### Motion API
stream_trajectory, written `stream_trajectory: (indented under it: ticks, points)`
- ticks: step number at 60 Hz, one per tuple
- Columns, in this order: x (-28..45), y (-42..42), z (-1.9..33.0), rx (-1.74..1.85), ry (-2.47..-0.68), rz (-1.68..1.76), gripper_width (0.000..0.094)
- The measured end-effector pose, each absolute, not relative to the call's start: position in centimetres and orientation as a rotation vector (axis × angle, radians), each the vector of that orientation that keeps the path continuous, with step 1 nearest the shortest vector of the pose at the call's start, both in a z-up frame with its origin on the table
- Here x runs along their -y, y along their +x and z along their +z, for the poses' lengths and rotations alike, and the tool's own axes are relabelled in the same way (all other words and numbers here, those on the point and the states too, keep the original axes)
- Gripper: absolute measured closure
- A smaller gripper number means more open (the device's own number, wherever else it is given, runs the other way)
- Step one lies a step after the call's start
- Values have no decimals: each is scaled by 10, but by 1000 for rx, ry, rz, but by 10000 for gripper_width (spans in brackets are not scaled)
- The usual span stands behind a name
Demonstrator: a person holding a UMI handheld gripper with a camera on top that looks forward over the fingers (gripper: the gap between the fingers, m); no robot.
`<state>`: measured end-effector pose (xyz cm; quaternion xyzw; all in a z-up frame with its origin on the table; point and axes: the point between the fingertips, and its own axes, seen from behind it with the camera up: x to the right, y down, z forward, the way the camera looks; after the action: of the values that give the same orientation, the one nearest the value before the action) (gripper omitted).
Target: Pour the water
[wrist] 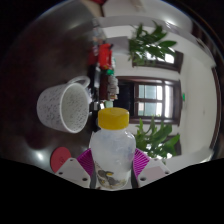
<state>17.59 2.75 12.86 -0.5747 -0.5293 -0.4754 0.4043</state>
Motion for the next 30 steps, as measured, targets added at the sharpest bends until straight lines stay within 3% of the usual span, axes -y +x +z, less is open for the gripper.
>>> stream_trajectory:
  ticks: [19, 30]
  points:
    - [-46, 160, 125, 1675, -983, -1629, 457]
    - [-47, 163, 133, 1627, -1021, -1624, 460]
